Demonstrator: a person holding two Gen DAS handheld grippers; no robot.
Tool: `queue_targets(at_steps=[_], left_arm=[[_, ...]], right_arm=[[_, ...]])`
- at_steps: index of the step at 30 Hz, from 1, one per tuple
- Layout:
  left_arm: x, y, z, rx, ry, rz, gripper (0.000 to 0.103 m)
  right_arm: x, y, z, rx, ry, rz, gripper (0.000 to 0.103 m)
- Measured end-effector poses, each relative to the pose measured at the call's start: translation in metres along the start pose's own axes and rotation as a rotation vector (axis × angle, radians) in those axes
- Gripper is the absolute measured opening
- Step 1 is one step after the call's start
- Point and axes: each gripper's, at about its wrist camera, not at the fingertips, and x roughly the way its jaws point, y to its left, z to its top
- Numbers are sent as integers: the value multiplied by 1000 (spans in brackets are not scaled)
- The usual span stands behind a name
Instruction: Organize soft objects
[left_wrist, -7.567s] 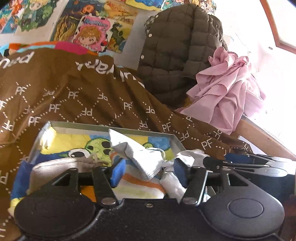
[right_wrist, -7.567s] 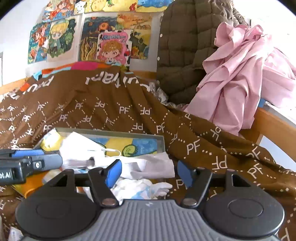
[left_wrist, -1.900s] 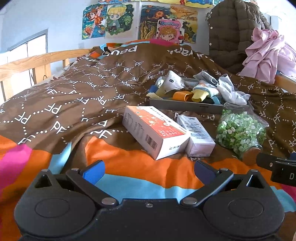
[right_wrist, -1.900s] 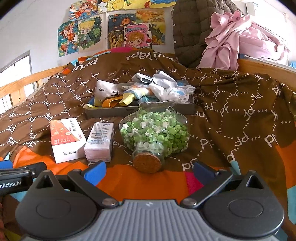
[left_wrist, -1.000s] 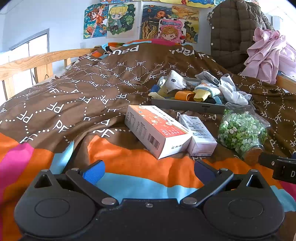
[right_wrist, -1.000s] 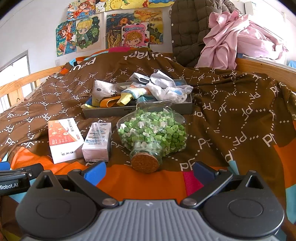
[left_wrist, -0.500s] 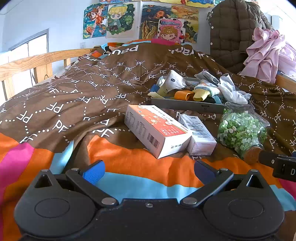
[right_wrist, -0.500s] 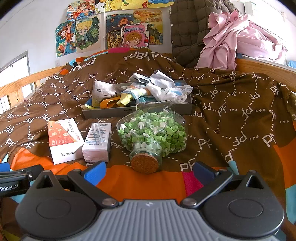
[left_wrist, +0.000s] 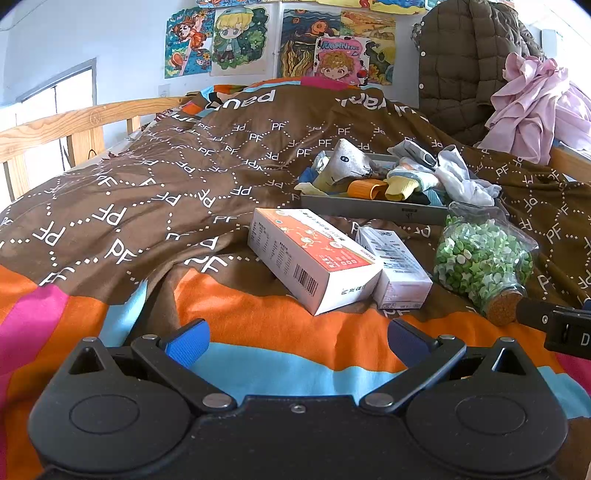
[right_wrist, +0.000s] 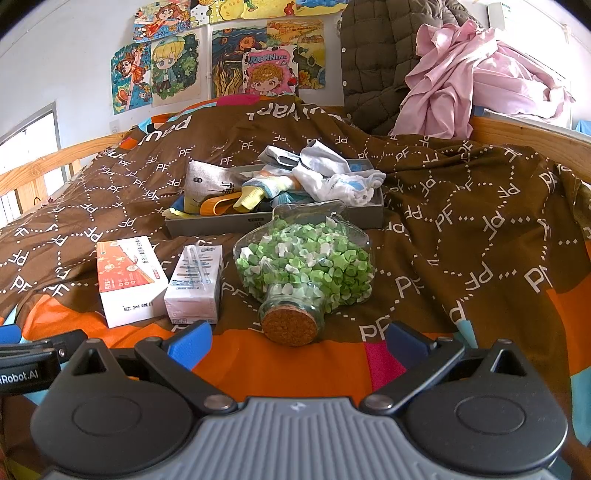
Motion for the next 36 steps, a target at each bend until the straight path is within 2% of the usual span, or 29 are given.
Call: queue_targets(at_steps=[6, 11, 21, 36], left_arm=[[0, -1, 0, 13, -2, 2, 102], [-1, -3, 3, 48, 3, 40, 102], [-4, -1, 5, 42, 10, -21, 102], [-4, -3, 4, 74, 7, -27, 102]], right_arm=[[-1, 0, 1, -1, 0, 2, 103], [-1, 1, 3, 0, -3, 1, 103], [-1, 1, 2, 0, -3, 2, 103], [-1, 1, 3, 0, -3, 2, 103]])
